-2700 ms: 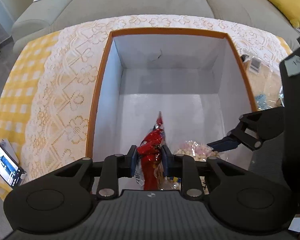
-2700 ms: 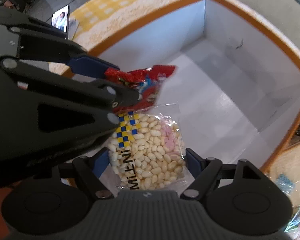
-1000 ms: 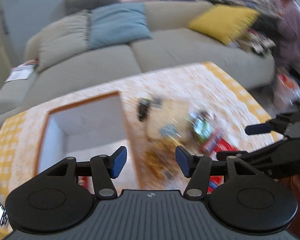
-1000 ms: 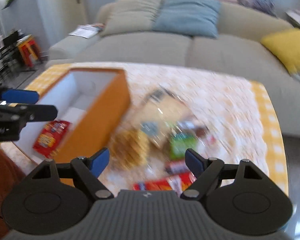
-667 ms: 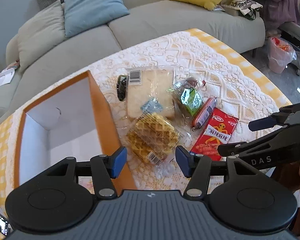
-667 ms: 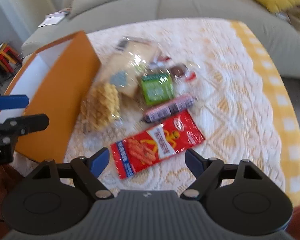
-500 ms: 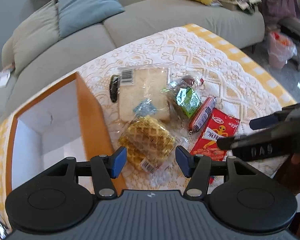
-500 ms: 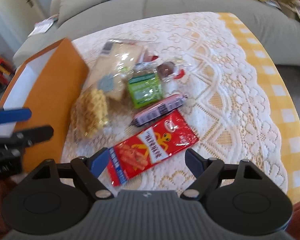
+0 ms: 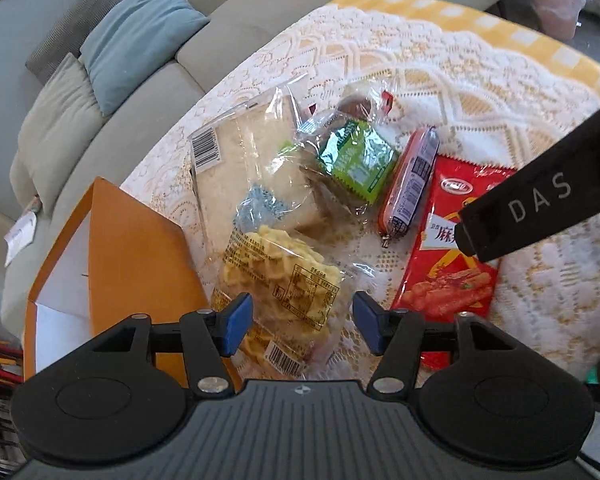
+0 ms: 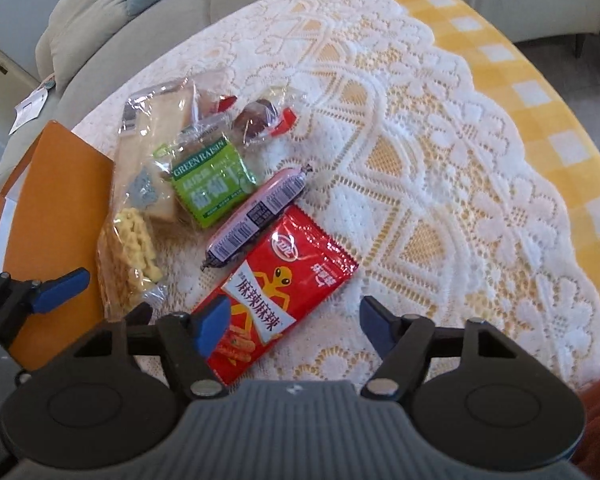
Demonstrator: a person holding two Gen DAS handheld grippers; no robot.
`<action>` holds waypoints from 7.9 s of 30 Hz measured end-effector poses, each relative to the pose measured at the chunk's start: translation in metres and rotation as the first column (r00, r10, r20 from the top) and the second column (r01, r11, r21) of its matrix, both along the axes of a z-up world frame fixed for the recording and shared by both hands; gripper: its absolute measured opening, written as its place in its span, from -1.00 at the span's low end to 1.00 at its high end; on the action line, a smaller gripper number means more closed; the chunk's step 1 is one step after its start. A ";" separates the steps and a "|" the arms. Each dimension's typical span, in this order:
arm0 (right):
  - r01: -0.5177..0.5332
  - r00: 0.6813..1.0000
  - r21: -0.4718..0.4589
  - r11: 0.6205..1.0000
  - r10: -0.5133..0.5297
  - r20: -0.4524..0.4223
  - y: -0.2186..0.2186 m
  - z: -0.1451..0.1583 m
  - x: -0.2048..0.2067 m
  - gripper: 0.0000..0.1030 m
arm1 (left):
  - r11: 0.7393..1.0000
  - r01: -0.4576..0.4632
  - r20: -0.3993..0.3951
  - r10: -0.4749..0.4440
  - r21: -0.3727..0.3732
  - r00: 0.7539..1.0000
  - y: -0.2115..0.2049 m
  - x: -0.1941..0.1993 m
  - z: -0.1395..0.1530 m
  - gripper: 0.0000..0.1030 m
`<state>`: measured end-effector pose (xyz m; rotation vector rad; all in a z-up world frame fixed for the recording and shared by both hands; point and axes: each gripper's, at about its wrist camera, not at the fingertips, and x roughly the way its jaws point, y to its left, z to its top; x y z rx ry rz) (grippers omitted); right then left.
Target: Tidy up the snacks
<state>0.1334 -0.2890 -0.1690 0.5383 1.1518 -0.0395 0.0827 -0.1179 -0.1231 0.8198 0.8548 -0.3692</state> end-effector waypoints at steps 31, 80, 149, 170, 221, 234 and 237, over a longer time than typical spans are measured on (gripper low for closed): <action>0.019 0.993 -0.014 1.000 -0.018 0.115 -0.001 0.011 -0.008 -1.00 | 0.958 -0.179 -0.055 0.171 -0.225 0.984 0.034 0.019 0.060 -0.46; 0.233 0.968 0.147 0.961 -0.244 0.057 -0.004 -0.005 0.013 -1.00 | 0.808 -0.395 -0.411 0.211 -0.437 0.887 0.078 0.041 0.063 -0.46; 0.074 0.975 -0.162 0.984 -0.038 0.217 0.050 0.044 -0.026 -0.51 | 0.801 -0.406 -0.328 0.278 -0.439 0.903 0.093 0.026 0.078 -0.52; -0.091 0.858 -0.164 0.982 0.161 0.487 0.066 0.136 -0.053 -0.54 | 0.718 -0.373 -0.227 0.297 -0.587 0.928 0.113 0.004 0.178 -0.53; -0.739 0.603 -0.358 0.571 0.797 0.027 0.277 0.069 0.123 -0.53 | 0.607 -0.675 -0.540 0.432 -0.419 0.723 0.255 0.138 0.070 -0.49; -0.764 0.523 -0.462 0.451 0.852 -0.033 0.295 0.058 0.123 -0.39 | 0.665 -0.661 -0.437 0.508 -0.348 0.742 0.248 0.137 0.063 -0.14; -0.765 0.522 -0.464 0.447 0.852 -0.038 0.294 0.059 0.122 -0.36 | 0.671 -0.658 -0.409 0.524 -0.343 0.747 0.246 0.136 0.066 -0.14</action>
